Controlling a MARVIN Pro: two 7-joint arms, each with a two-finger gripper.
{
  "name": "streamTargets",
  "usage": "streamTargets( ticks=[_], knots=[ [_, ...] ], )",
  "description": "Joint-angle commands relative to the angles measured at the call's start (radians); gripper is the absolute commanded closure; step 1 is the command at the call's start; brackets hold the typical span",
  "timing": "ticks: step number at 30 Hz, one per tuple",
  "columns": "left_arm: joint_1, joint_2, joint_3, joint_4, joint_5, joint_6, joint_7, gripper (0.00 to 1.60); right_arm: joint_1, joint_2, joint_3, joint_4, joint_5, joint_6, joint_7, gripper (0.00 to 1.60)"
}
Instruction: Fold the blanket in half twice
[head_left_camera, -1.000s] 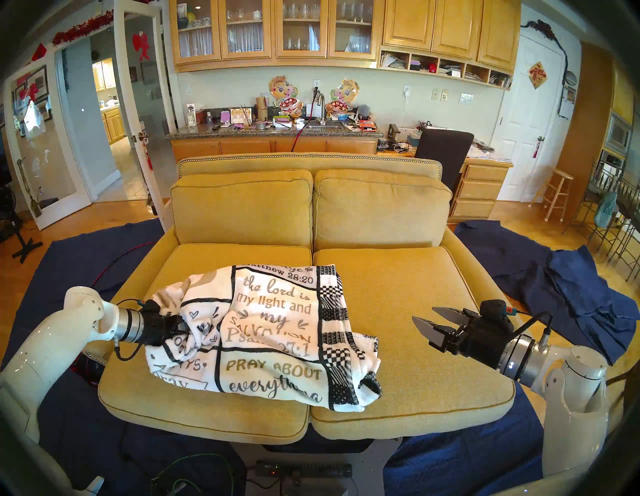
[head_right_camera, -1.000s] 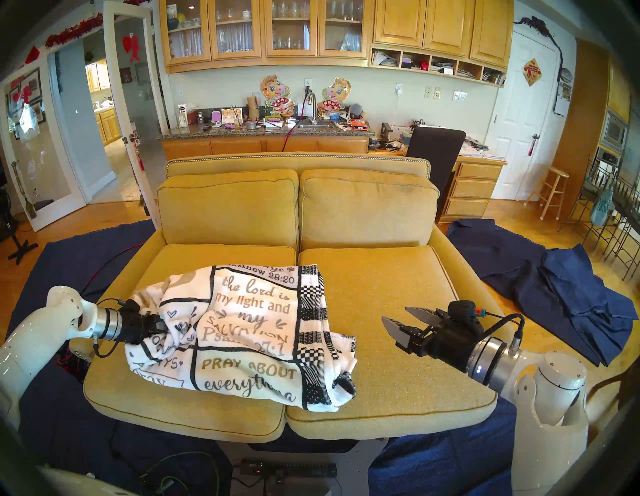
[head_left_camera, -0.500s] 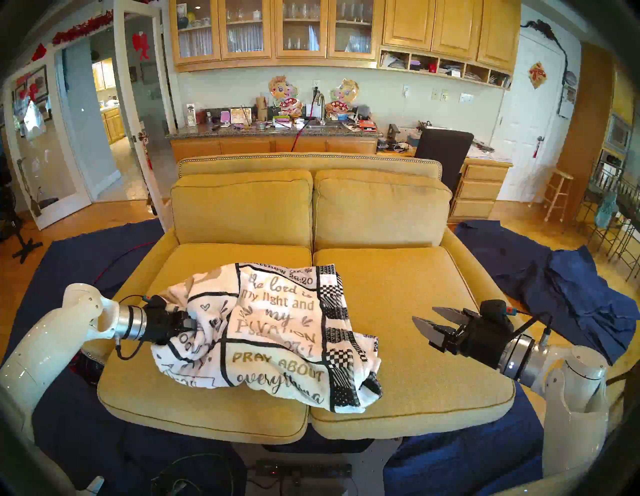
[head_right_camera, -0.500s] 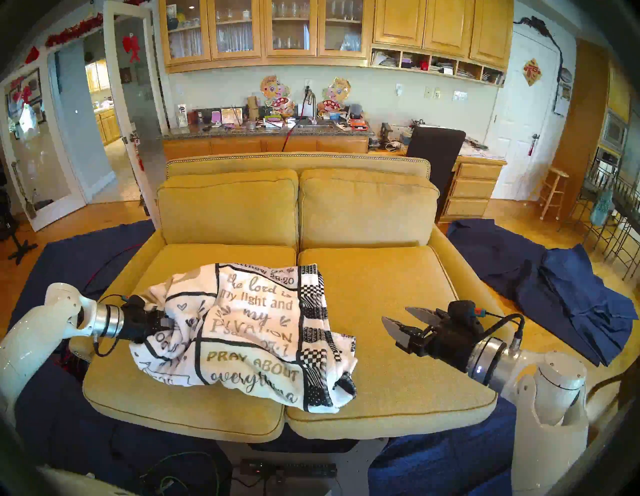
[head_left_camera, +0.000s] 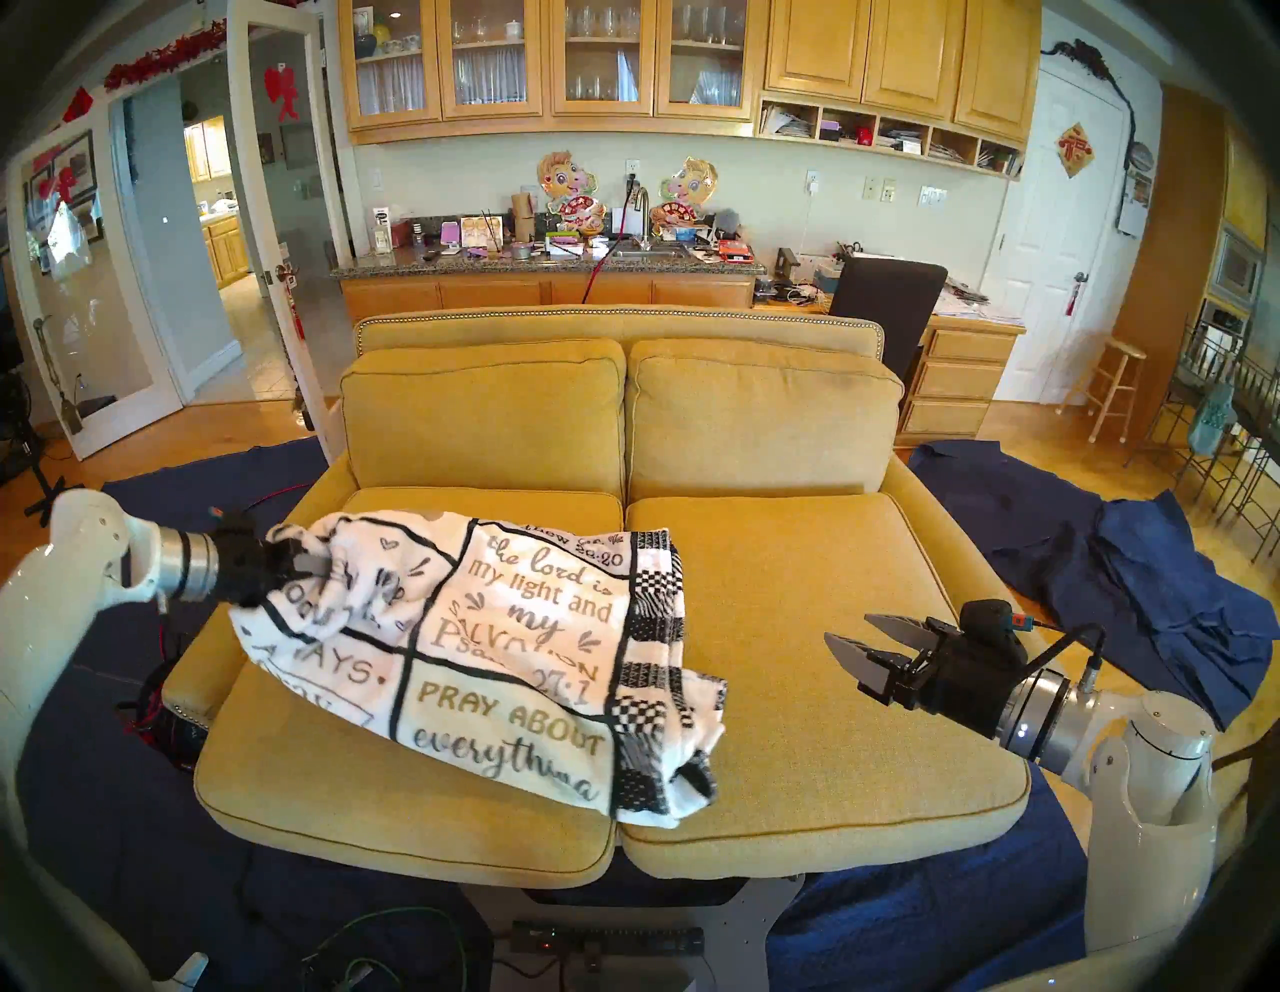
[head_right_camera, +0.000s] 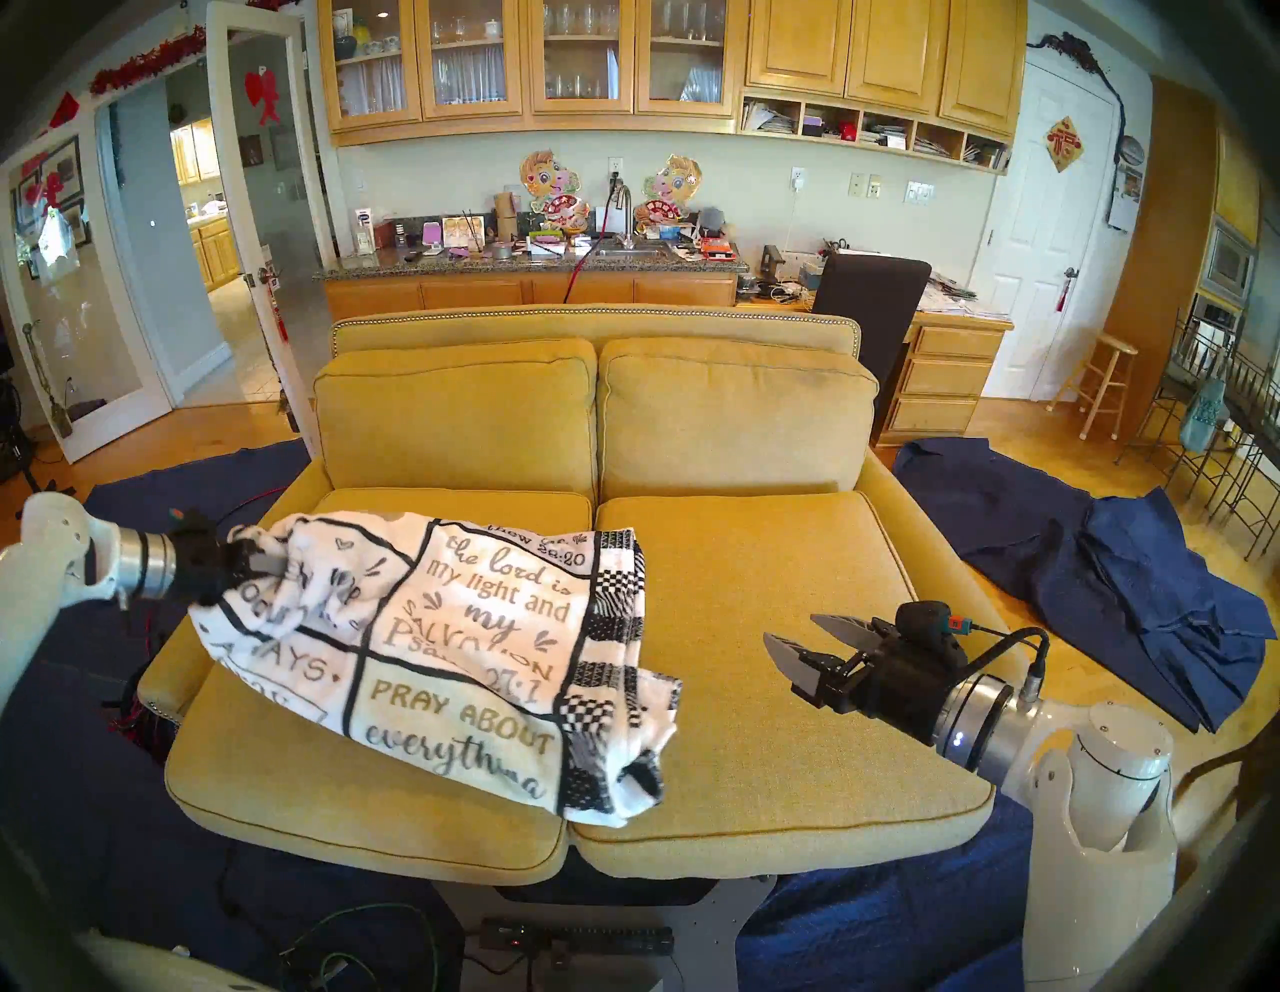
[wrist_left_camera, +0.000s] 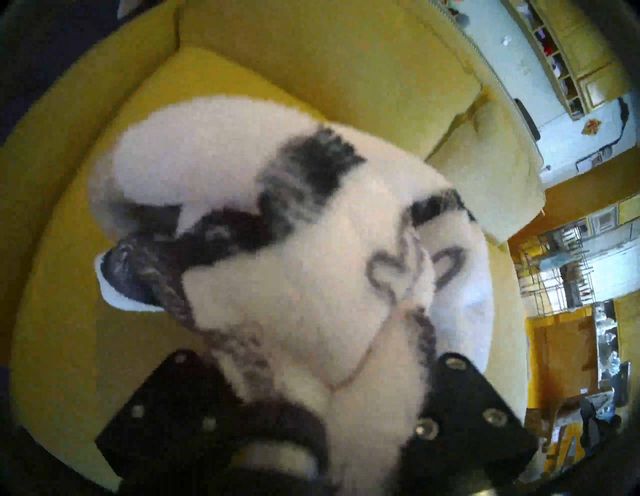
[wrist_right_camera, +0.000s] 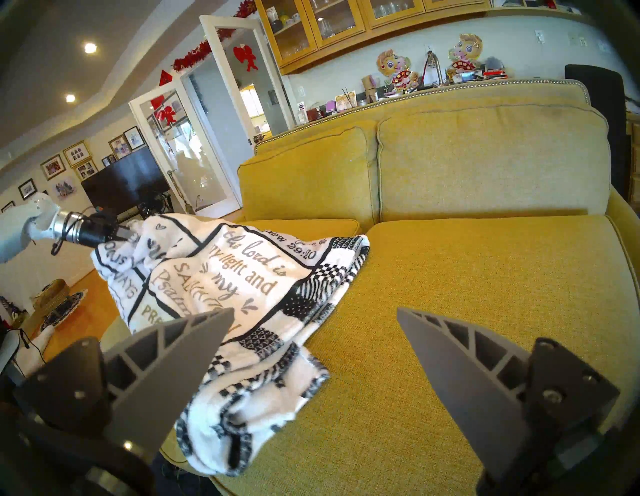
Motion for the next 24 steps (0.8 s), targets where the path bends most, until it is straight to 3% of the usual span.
streamTargets(
  ticks=[1,8,24],
  knots=[
    [-0.053,0.112,-0.123,-0.06,0.007,-0.028,-0.003,1.6,0.012,0.002,0.002,-0.019,0.006,-0.005,0.003,0.0],
    [-0.002,0.124,-0.147,-0.185,0.028,0.0,-0.029,1.6,0.012,0.001,0.003,-0.02,0.006,-0.006,0.003,0.0],
    [0.016,0.074,0.019,-0.427,0.083,0.02,-0.125,1.6,0.011,0.003,0.001,-0.014,0.004,-0.004,0.002,0.0]
  ],
)
